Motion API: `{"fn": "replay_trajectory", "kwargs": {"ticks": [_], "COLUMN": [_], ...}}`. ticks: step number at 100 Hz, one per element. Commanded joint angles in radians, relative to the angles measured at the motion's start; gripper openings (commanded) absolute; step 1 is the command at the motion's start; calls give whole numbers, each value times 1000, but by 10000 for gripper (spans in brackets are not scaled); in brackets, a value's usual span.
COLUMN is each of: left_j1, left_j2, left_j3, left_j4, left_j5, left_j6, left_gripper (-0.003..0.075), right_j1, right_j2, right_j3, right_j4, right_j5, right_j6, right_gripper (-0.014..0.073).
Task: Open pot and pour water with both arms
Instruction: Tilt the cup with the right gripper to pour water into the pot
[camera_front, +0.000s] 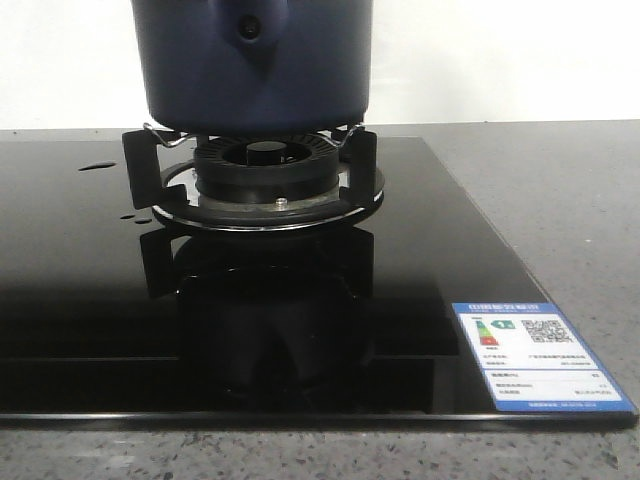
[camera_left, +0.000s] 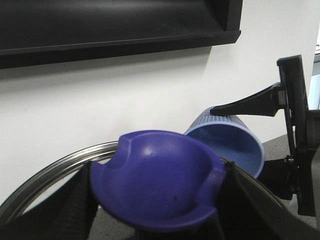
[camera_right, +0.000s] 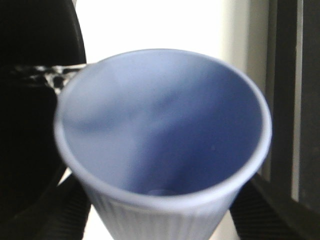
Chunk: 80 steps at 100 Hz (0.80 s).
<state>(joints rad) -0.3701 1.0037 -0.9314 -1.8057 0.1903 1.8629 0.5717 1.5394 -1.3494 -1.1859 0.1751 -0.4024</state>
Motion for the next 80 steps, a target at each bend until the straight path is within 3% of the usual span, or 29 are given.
{"fn": "replay_trajectory", "kwargs": {"ticks": [1,80], "left_j1": [-7,-7], "left_j2": [-23,-23], "left_j3": [-37,-37], "left_j4": [-56,-56], "left_j5": [38,38], "left_j6": [-11,-11], "left_gripper": [306,306], "right_j1": [2,2], "right_j2": [-42,-42], "right_j3": [-43,-43], "right_j4": [-102,-569], "right_j5": [-33,78], "right_j6": [0,0], "right_gripper": [266,266]}}
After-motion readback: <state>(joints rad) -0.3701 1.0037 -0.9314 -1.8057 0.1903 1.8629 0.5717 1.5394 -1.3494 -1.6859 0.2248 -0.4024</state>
